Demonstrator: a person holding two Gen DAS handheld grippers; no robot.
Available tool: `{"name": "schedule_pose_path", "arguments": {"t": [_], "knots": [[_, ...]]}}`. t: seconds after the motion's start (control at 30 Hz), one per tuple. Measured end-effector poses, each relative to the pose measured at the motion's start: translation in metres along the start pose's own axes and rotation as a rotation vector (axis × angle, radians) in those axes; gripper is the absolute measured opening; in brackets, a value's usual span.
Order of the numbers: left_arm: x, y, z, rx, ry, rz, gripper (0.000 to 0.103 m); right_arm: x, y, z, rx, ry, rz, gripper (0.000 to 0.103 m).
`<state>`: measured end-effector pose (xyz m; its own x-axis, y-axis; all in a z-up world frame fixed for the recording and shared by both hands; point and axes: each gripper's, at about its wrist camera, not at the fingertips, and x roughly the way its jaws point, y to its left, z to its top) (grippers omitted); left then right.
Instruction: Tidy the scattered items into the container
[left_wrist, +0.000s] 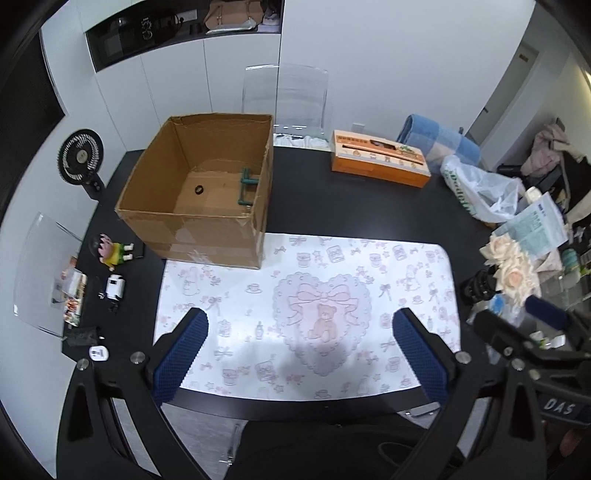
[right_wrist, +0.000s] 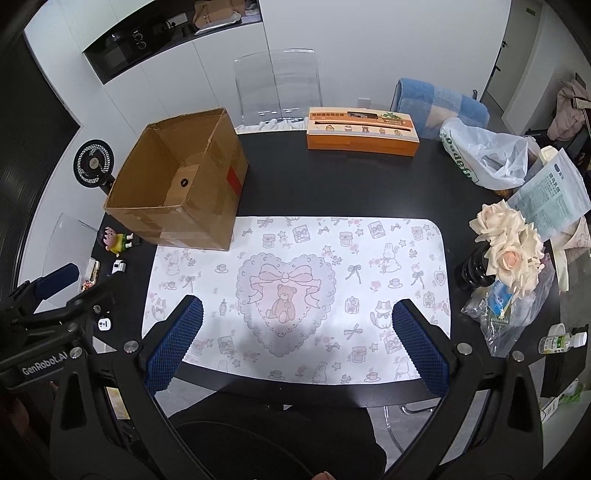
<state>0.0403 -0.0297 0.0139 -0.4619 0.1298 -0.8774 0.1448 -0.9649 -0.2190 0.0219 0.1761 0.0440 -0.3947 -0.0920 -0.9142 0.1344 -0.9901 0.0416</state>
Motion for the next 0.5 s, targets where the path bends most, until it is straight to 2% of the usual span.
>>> {"name": "schedule_pose_path", "arguments": {"t": [0.27, 0.5], "knots": [[0.0, 0.004, 0.006, -0.008, -0.016, 0.007, 0.1, 0.006, -0.001, 0.002, 0.007, 0.013, -0.012, 0.103], [0.013, 0.002, 0.004, 0.024, 0.031, 0.129, 0.1, 0.01, 0.001, 0.004, -0.003, 0.023, -0.007, 0.103]]}}
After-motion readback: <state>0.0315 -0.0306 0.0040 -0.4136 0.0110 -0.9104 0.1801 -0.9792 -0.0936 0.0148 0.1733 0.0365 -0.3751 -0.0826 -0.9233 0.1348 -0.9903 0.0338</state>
